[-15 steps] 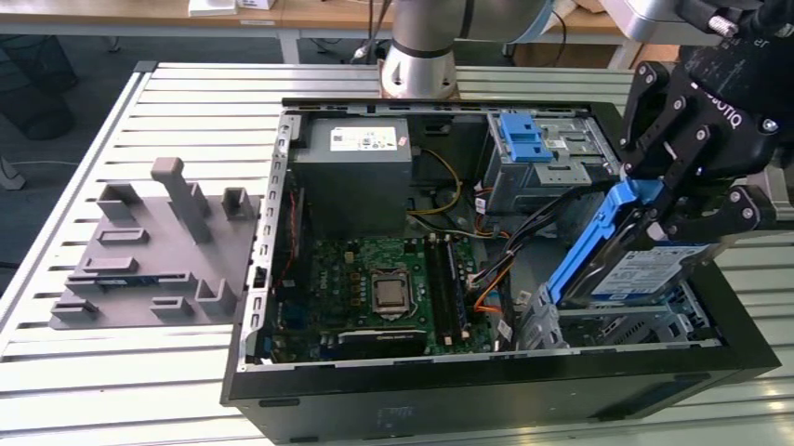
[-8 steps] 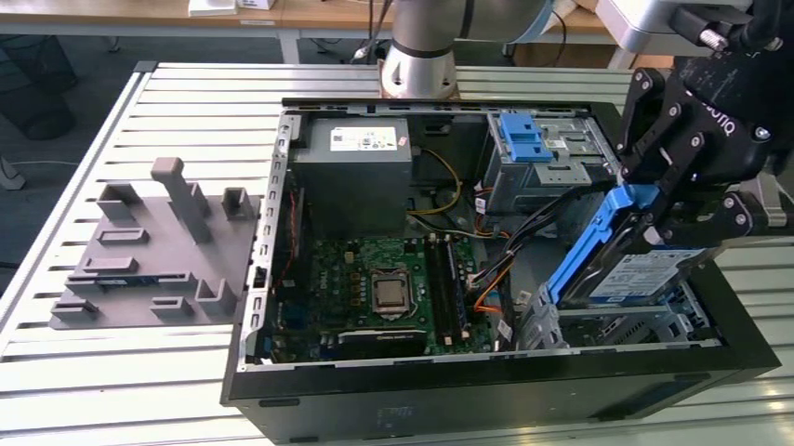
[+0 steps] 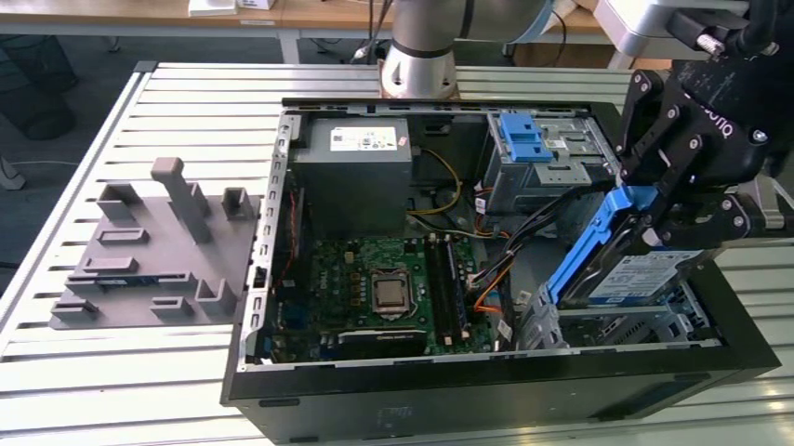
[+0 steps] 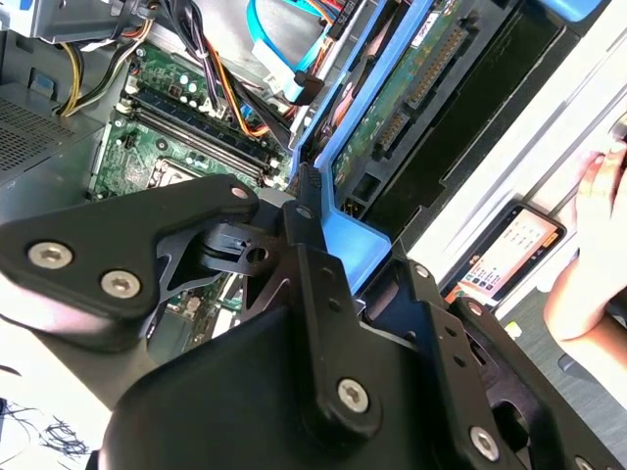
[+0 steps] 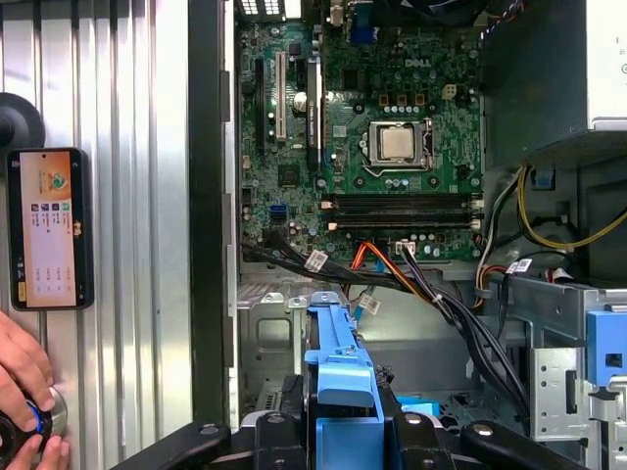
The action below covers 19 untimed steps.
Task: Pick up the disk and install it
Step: 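Insert the disk into the insertion slot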
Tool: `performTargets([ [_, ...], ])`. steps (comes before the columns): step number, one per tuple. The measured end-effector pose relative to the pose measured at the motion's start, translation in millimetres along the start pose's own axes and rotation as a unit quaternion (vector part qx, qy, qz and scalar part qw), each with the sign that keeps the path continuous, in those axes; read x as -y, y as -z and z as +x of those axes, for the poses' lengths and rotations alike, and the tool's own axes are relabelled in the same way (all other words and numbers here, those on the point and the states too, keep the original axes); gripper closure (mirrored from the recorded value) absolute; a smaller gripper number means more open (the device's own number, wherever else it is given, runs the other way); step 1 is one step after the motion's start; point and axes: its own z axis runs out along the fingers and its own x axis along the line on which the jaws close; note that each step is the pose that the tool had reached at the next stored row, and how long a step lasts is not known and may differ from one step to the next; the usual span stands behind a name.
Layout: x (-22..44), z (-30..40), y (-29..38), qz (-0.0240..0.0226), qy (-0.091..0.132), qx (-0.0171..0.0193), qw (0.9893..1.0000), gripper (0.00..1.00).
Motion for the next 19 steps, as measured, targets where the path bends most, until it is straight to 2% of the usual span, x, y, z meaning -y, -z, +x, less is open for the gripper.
performTargets([
  [19, 0.1, 0.2, -11.0, 0.0002, 0.0, 0.0, 1.0, 0.64],
])
